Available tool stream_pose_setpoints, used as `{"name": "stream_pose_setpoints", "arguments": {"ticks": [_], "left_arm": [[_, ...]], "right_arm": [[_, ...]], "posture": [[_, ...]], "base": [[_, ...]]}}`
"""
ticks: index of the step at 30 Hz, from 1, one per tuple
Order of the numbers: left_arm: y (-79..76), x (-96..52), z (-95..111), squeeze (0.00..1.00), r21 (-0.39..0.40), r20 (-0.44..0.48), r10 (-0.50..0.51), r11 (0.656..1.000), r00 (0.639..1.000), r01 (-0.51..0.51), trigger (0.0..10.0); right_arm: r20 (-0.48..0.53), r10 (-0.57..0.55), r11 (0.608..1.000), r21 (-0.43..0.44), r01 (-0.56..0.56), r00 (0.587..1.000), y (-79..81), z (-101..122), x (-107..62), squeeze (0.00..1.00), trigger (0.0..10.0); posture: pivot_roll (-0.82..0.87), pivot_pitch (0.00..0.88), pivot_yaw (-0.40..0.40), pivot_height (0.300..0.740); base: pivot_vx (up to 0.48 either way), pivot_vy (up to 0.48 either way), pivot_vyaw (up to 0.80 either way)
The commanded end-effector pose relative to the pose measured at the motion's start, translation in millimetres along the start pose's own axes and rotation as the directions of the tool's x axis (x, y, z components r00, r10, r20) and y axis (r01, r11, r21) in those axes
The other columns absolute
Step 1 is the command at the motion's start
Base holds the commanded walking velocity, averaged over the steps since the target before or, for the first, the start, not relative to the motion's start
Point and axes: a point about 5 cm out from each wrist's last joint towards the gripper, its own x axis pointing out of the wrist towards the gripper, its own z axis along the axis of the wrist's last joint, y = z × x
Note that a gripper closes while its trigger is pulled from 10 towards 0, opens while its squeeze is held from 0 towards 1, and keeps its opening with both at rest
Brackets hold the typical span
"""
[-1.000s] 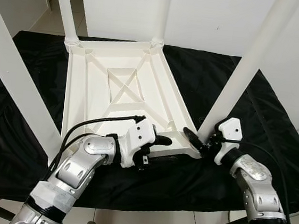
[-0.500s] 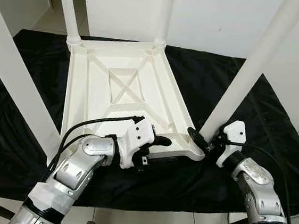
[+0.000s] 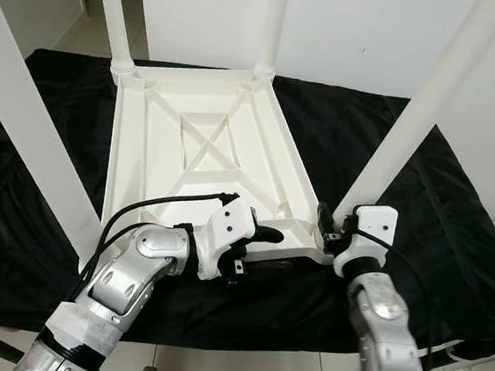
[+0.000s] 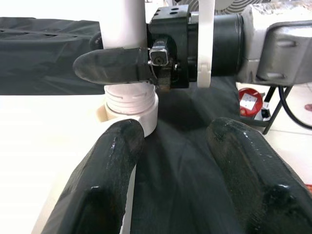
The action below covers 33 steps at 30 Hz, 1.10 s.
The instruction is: Building children table
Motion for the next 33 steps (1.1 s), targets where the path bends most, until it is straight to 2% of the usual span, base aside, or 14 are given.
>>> {"name": "stream_pose_setpoints", "arguments": {"ticks": [1,5,8,11,13,17,18,19,23,29,30,31,32,33], "left_arm": [[2.0,0.1,-1,0.00,-0.008,-0.005,0.007,1.000,1.000,-0.007,10.0],[7.2,1.9,2,0.00,-0.004,0.012,0.041,0.999,0.999,-0.041,10.0],[8.6,2.5,3,0.00,-0.005,0.019,0.056,0.998,0.998,-0.056,10.0],[8.9,2.5,3,0.00,-0.006,0.022,0.061,0.998,0.998,-0.061,10.0],[10.2,2.3,4,0.00,0.005,0.021,0.071,0.997,0.997,-0.071,10.0],[11.4,2.3,4,0.00,0.014,0.020,0.079,0.997,0.997,-0.079,10.0],[12.6,2.2,5,0.00,0.019,0.023,0.087,0.996,0.996,-0.088,10.0],[12.9,2.2,5,0.00,0.021,0.023,0.090,0.996,0.996,-0.090,10.0],[13.0,2.1,5,0.00,0.023,0.023,0.092,0.995,0.996,-0.092,10.0],[13.4,2.3,5,0.00,0.026,0.025,0.096,0.995,0.995,-0.097,10.0],[13.2,2.8,5,0.00,0.025,0.025,0.095,0.995,0.995,-0.096,10.0],[13.2,2.8,5,0.00,0.025,0.025,0.095,0.995,0.995,-0.096,10.0],[13.1,3.2,5,0.00,0.024,0.025,0.095,0.995,0.995,-0.095,10.0],[13.1,3.2,5,0.00,0.024,0.025,0.095,0.995,0.995,-0.095,10.0]], "right_arm": [[-0.025,-0.030,1.000,0.000,0.030,0.999,3.5,-3,-3.2,0.00,10.0],[-0.040,-0.146,0.989,0.002,0.146,0.989,16.3,-2,-7.6,0.00,10.0],[-0.044,-0.167,0.986,0.016,0.168,0.985,24.1,-1,-8.4,0.00,10.0],[-0.038,-0.165,0.986,0.018,0.166,0.985,25.5,1,-8.6,0.00,10.0],[-0.040,-0.191,0.981,0.004,0.191,0.981,18.5,2,-8.3,0.00,10.0],[-0.042,-0.202,0.979,-0.008,0.202,0.978,16.1,2,-8.3,0.00,10.0],[-0.031,-0.190,0.982,0.008,0.190,0.981,15.0,4,-8.9,0.25,10.0],[-0.024,-0.164,0.986,0.025,0.165,0.986,15.5,5,-9.8,1.00,10.0],[-0.005,-0.139,0.990,0.030,0.139,0.990,13.5,6,-11.9,1.00,10.0],[0.013,-0.092,0.996,0.024,0.091,0.996,2.1,6,-16.5,1.00,10.0],[0.007,-0.038,0.999,0.026,0.037,0.999,-5.6,4,-17.1,0.93,10.0],[0.007,-0.038,0.999,0.026,0.037,0.999,-5.6,4,-17.1,0.93,10.0],[0.003,0.003,1.000,0.029,-0.003,1.000,-11.4,4,-17.7,0.00,10.0],[0.003,0.003,1.000,0.029,-0.003,1.000,-11.4,4,-17.7,0.00,10.0]], "posture": [[0.00,0.000,-0.035,0.740],[0.00,0.000,-0.041,0.740],[0.00,0.000,-0.038,0.740],[0.00,0.000,-0.038,0.740],[0.00,0.000,-0.034,0.740],[0.00,0.000,-0.034,0.740],[0.00,0.000,-0.033,0.740],[0.00,0.000,-0.034,0.740],[0.00,0.000,-0.036,0.740],[0.00,0.000,-0.035,0.740],[-0.01,0.000,-0.031,0.740],[-0.01,0.000,-0.031,0.740],[-0.01,0.000,-0.031,0.740],[-0.01,0.000,-0.031,0.740]], "base": [[0.000,0.000,0.00],[0.000,0.000,0.00],[0.000,0.000,0.00],[0.000,0.000,0.00],[0.000,0.000,0.00],[0.000,0.000,0.00],[0.000,0.000,0.00],[0.000,0.000,0.00],[0.000,0.000,0.00],[0.000,0.000,0.00],[0.000,0.000,0.00],[0.000,0.000,0.00],[0.000,0.000,0.00],[0.000,0.000,0.00]]}}
